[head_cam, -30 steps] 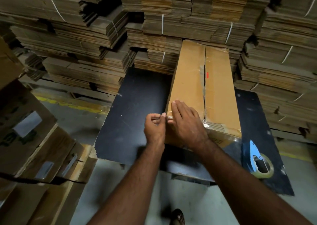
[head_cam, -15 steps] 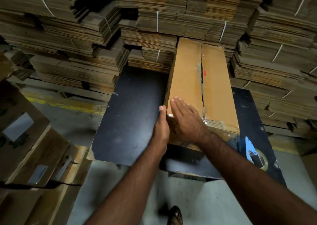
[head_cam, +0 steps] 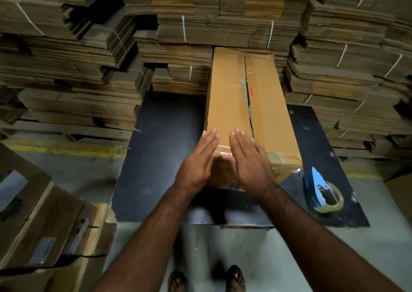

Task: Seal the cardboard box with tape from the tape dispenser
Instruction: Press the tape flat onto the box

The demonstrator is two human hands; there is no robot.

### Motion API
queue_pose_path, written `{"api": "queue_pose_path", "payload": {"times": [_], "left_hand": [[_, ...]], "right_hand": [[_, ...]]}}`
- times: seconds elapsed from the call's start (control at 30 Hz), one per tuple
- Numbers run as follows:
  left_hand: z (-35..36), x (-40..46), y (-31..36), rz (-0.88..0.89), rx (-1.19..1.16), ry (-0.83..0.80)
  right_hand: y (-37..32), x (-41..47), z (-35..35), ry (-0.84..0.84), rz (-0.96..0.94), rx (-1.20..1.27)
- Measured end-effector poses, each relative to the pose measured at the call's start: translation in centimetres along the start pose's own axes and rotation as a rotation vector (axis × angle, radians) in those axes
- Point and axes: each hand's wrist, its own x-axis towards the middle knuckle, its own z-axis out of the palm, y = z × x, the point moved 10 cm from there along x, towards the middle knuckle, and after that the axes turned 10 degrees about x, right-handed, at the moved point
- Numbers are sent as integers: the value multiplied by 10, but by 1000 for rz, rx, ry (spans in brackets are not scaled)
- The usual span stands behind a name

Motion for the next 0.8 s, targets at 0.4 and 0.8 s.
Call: {"api": "queue_pose_path", "payload": {"times": [0.4, 0.8], "left_hand": [[-7, -8, -12, 148, 116, -124], [-14, 9, -27, 144, 318, -205]], "right_hand": [[0, -6, -2, -56, -36, 70], [-9, -4, 8, -94, 64, -56]]}}
